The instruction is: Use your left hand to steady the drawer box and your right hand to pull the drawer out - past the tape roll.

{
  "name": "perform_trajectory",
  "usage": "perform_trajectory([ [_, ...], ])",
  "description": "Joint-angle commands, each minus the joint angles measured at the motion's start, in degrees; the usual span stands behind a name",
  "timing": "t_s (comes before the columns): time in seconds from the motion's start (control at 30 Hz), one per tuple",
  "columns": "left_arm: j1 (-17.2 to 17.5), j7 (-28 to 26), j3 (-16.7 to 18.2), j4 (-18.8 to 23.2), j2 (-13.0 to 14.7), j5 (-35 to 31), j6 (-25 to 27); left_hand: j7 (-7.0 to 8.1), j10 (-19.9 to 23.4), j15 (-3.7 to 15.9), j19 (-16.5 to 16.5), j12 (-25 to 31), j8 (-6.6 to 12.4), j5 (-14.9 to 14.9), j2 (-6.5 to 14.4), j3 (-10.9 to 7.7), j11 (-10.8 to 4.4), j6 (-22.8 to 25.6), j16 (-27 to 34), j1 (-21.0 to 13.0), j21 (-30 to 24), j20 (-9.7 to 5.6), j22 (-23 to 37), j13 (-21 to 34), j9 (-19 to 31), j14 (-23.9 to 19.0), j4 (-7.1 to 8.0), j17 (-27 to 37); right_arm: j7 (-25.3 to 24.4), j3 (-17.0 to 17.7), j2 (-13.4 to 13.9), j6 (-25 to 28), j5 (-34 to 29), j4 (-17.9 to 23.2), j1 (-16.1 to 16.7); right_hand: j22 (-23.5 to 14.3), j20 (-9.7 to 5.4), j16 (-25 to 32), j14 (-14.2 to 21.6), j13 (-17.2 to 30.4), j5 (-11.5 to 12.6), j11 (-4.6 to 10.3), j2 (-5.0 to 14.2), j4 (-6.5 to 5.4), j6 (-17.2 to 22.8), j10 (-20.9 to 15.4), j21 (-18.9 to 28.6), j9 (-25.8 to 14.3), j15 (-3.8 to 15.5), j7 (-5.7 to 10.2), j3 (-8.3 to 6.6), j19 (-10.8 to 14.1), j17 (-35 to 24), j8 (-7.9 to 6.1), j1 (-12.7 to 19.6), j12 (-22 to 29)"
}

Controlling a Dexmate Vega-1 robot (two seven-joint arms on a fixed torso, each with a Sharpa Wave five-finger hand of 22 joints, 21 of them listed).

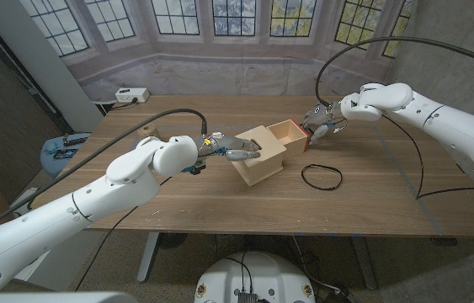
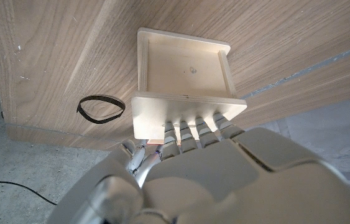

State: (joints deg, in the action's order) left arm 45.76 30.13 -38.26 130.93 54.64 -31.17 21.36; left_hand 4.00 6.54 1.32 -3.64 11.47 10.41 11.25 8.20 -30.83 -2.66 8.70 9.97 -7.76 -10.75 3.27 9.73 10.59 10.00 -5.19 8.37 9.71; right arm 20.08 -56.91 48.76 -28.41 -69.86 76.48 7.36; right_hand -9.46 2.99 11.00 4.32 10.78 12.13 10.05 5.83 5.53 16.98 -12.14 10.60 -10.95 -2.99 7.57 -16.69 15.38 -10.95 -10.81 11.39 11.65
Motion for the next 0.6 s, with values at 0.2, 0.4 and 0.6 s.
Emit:
perform_trajectory([
  [0.2,-0.04,-0.26,0.09,-0.48,0.10,0.27,-0.83,0.01,0.47,0.15,-0.18,0.31,0.27,0.22,0.15,-0.46,-0.04,0.44,0.36,0.72,-0.35,-0.39,0.24,0.20,0.28,-0.43,0.01,0.14,0.99,1.77,0.76,1.56,1.06,2.91,1.34,-0.21,0.08,-0.03,0.09,0.13,0.50,0.02,0.00,0.20,0.07,-0.29,0.08,-0.09,0.10,-0.07,-0.50,-0.02,0.09,-0.13,-0.56,0.22],
  [0.4,0.27,-0.55,0.39,-0.58,0.34,0.72,-1.16,0.00,0.48,0.14,-0.17,0.30,0.26,0.22,0.15,-0.53,-0.02,0.42,0.36,0.76,-0.35,-0.38,0.24,0.20,0.29,-0.42,-0.01,0.14,1.40,2.39,0.91,1.44,1.21,4.19,1.67,-0.21,0.09,-0.03,0.11,0.13,0.51,0.02,-0.01,0.23,0.10,-0.30,0.10,-0.09,0.11,-0.10,-0.53,0.01,0.10,-0.15,-0.56,0.22],
  [0.6,0.67,-1.02,0.74,-0.57,0.71,1.03,-1.52,0.03,0.49,0.15,-0.17,0.29,0.27,0.22,0.14,-0.58,-0.06,0.46,0.34,0.79,-0.35,-0.39,0.24,0.20,0.29,-0.40,-0.04,0.13,2.20,2.84,0.97,1.45,1.15,5.21,2.02,-0.21,0.10,-0.03,0.13,0.14,0.52,-0.08,-0.02,0.25,0.14,-0.33,0.13,-0.09,0.11,-0.08,-0.56,0.07,0.11,-0.16,-0.58,0.23],
])
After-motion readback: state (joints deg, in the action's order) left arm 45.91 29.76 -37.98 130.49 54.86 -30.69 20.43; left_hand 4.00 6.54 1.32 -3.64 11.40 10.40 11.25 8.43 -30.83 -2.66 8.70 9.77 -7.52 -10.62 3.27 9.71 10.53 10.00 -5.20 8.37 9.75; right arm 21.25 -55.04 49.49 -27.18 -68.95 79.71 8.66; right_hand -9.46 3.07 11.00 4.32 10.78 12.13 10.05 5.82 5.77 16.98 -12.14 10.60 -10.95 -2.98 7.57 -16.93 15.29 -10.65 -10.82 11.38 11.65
